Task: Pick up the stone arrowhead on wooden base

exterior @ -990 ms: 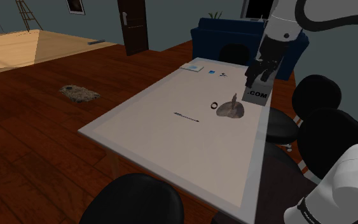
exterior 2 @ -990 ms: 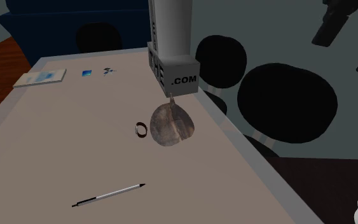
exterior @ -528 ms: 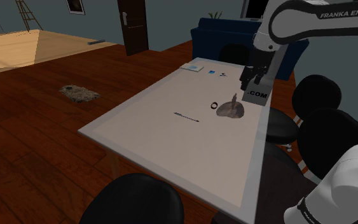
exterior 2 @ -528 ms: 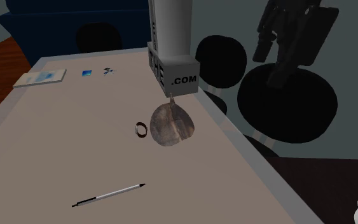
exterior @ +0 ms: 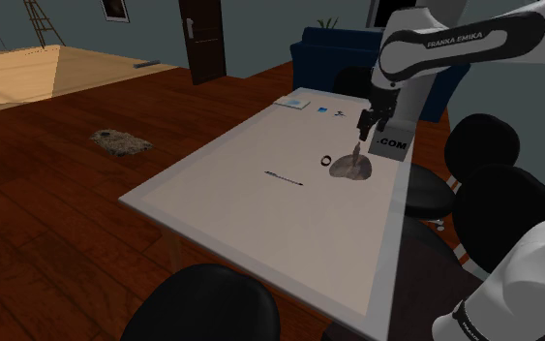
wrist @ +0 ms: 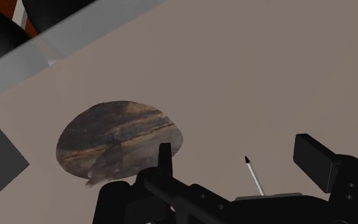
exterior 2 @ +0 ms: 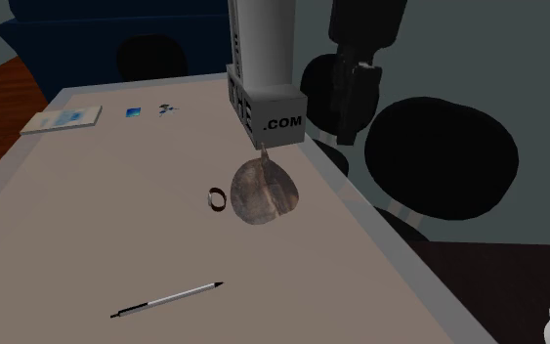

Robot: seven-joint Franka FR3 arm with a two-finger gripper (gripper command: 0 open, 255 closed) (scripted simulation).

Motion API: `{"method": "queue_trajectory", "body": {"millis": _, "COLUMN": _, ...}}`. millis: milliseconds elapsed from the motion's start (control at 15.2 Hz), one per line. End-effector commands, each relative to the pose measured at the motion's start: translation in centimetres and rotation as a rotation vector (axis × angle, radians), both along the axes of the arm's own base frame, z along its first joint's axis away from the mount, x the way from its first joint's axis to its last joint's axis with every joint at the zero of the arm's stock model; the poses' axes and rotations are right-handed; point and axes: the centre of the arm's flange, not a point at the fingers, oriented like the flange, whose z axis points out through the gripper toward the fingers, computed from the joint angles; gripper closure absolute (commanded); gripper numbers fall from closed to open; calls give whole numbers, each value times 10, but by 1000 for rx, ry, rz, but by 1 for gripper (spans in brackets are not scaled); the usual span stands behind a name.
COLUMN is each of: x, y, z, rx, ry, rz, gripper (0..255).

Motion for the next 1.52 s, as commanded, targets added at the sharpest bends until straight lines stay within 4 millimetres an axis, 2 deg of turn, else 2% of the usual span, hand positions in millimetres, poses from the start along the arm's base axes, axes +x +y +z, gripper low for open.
{"method": "queue_trajectory", "body": {"millis": 0, "x": 15, "y": -21, "z": -14, "rx": -5, "ry": 15, "rz": 8, "gripper": 0}}
{"method": "queue_trajectory", "body": {"millis": 1056, "x": 134, "y": -161, "z": -129, "rx": -40, "ry": 129, "rz": 69, "gripper": 0}}
{"method": "queue_trajectory", "body": {"millis": 1122, "x": 139, "y": -167, "z": -134, "rx": -41, "ry": 134, "rz": 71, "gripper": 0}}
{"method": "queue_trajectory", "body": {"millis": 1452, "x": 139, "y": -167, "z": -160, "rx": -41, "ry": 134, "rz": 71, "gripper": 0}}
